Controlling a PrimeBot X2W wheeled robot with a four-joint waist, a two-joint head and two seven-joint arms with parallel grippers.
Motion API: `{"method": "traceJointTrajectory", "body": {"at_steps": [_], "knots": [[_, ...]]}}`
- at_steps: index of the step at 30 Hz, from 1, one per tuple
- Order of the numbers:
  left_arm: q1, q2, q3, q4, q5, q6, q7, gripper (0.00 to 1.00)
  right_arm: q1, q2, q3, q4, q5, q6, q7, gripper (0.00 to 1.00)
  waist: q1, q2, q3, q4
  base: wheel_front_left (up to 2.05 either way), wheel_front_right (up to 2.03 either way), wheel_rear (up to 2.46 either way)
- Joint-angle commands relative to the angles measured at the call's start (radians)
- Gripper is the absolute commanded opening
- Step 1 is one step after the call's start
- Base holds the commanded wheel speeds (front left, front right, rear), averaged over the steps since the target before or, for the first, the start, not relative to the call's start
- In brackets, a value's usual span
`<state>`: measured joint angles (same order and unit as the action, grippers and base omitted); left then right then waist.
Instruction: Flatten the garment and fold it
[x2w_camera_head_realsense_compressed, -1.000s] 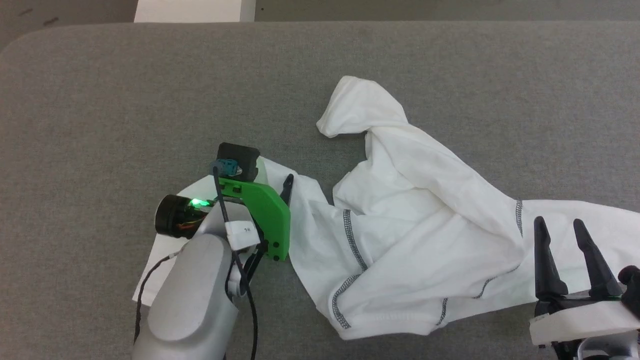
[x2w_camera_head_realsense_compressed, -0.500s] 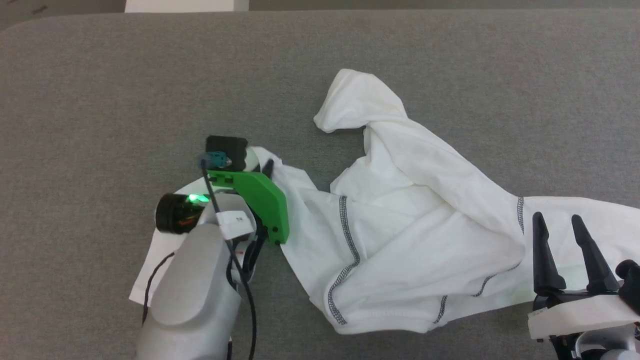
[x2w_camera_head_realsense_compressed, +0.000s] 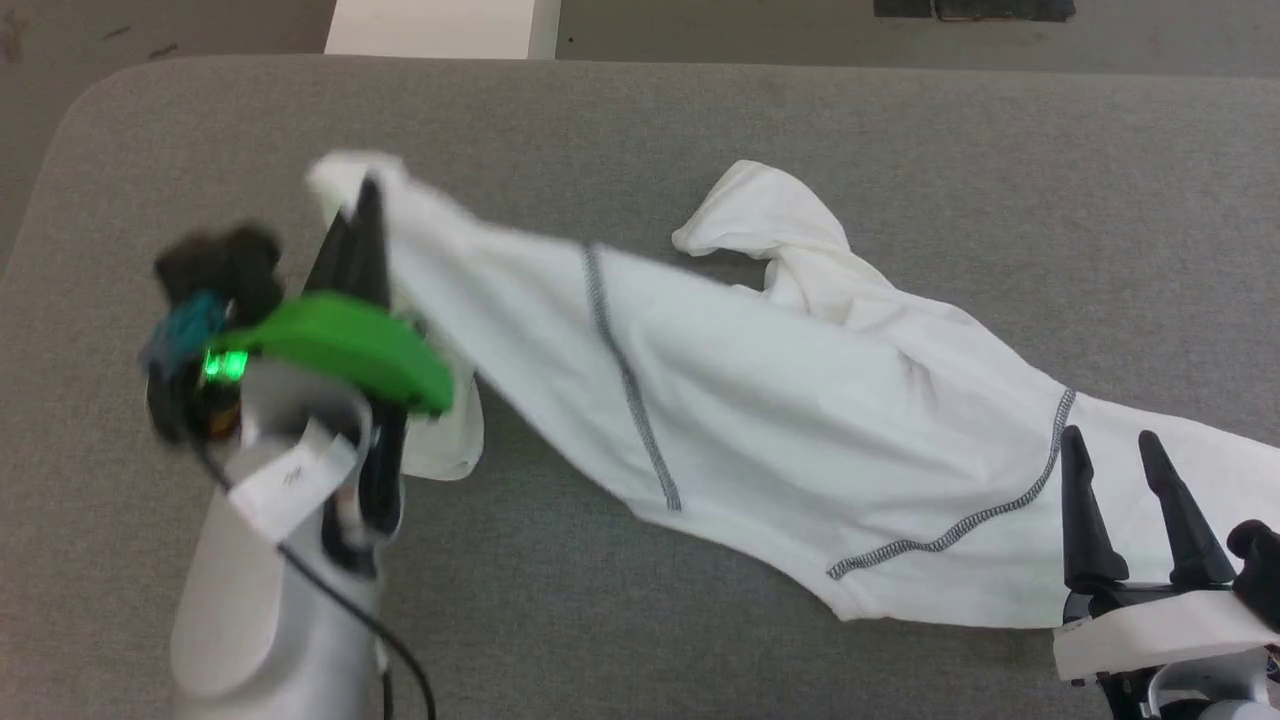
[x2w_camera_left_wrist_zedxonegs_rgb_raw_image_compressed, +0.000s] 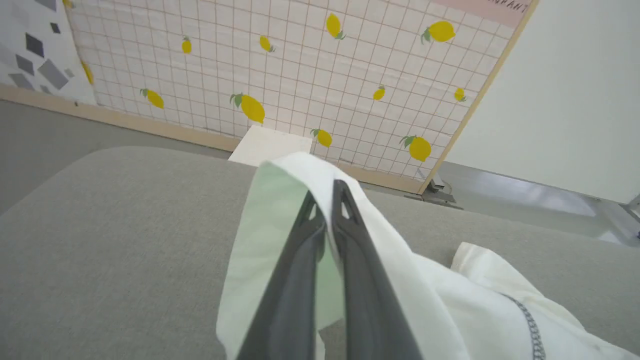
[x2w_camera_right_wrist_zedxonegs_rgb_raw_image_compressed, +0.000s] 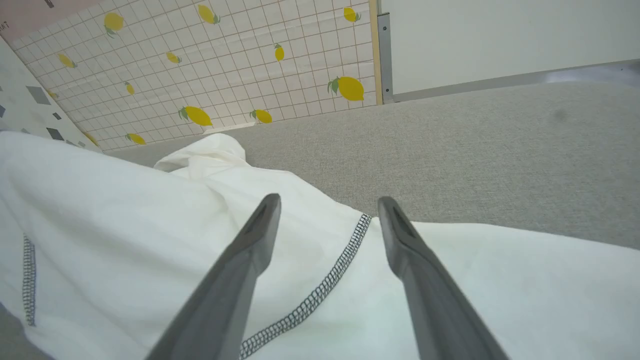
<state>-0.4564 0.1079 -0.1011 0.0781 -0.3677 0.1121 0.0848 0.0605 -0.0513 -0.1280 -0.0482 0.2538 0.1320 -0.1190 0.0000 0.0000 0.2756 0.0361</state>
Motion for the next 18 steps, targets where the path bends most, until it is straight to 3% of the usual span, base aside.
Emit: {"method": "traceJointTrajectory", "body": {"at_steps": [1, 6, 9, 10, 11, 18], "knots": [[0.089, 0.001, 0.028, -0.007, -0.036, 0.028, -0.01, 0.0, 0.002, 0.001, 0.001, -0.001, 0.0, -0.001, 0.0, 1.0, 0.0, 0.0, 0.006, 0.001, 0.0, 0.0, 0.0], [0.276, -0.017, 0.106, 0.006, -0.075, 0.109, -0.049, 0.0, 0.0, 0.001, 0.001, 0.002, -0.002, -0.001, 0.003, 1.0, 0.0, 0.0, 0.02, 0.008, 0.0, 0.0, 0.0], [0.321, -0.028, 0.118, 0.038, -0.103, 0.11, -0.084, 0.0, -0.003, 0.001, -0.002, 0.002, -0.008, -0.001, 0.008, 1.0, 0.0, 0.0, 0.022, 0.019, 0.0, 0.0, 0.0], [0.322, -0.032, 0.117, 0.045, -0.113, 0.103, -0.1, 0.16, -0.003, 0.001, -0.002, 0.002, -0.011, -0.001, 0.01, 1.0, 0.0, 0.0, 0.021, 0.024, 0.0, 0.0, 0.0], [0.32, -0.035, 0.113, 0.049, -0.118, 0.094, -0.119, 1.0, -0.004, 0.001, -0.001, 0.002, -0.014, -0.001, 0.013, 1.0, 0.0, 0.0, 0.019, 0.029, 0.0, 0.0, 0.0], [0.268, -0.045, 0.086, 0.005, -0.134, 0.037, -0.255, 1.0, 0.005, 0.001, 0.007, -0.002, -0.021, -0.001, 0.027, 1.0, 0.0, 0.0, -0.016, 0.052, 0.0, 0.0, 0.0]]}}
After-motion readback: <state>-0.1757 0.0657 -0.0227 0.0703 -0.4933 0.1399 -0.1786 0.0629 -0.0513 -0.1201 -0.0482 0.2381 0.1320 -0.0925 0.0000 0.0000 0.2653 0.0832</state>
